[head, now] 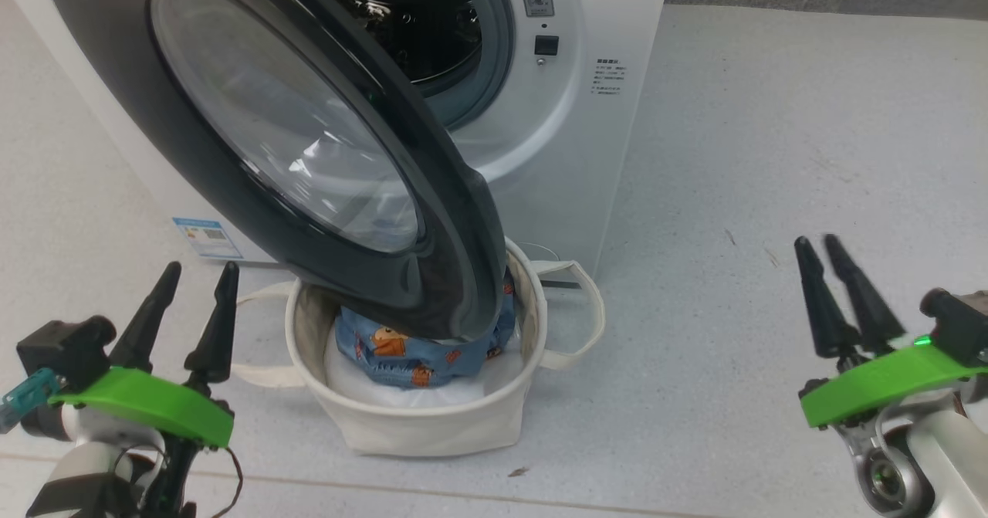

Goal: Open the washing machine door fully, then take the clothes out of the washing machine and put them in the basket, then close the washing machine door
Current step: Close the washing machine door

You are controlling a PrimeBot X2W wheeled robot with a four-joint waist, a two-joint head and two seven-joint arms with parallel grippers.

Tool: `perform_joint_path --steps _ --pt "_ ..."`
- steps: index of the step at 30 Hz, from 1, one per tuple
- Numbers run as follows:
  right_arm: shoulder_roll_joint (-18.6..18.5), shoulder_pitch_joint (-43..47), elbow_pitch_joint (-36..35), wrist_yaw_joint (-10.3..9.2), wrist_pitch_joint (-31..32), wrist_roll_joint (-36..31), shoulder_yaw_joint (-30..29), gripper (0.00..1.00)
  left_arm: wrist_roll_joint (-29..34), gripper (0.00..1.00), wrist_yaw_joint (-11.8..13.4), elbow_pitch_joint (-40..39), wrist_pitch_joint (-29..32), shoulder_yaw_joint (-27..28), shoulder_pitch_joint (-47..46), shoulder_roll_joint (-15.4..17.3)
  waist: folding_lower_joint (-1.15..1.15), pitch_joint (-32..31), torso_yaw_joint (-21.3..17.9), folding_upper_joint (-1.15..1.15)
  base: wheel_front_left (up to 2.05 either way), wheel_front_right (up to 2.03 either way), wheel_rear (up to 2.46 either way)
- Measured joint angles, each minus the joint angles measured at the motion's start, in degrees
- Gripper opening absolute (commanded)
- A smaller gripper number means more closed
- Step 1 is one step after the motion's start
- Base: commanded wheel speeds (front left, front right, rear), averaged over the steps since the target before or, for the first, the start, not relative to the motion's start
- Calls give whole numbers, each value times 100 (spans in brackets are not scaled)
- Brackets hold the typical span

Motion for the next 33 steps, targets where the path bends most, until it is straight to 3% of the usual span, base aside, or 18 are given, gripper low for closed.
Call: perform_joint_path --steps 8,16,26,33 --pt "41 -108 -620 0 -1 -64 292 0 -123 100 84 -21 -9 36 -2 19 0 10 56 0 0 0 0" --pt "71 -752 -911 0 204 -157 2101 0 -126 100 93 -10 -25 12 -19 16 0 -5 316 0 0 0 0" --pt "526 -1807 181 0 236 113 3437 0 -126 100 98 98 -25 -162 -143 -30 0 1 914 0 0 0 0" --pt "636 -2238 927 0 100 222 3416 0 -126 100 89 175 -66 -280 -145 -64 0 26 1269 0 0 0 0"
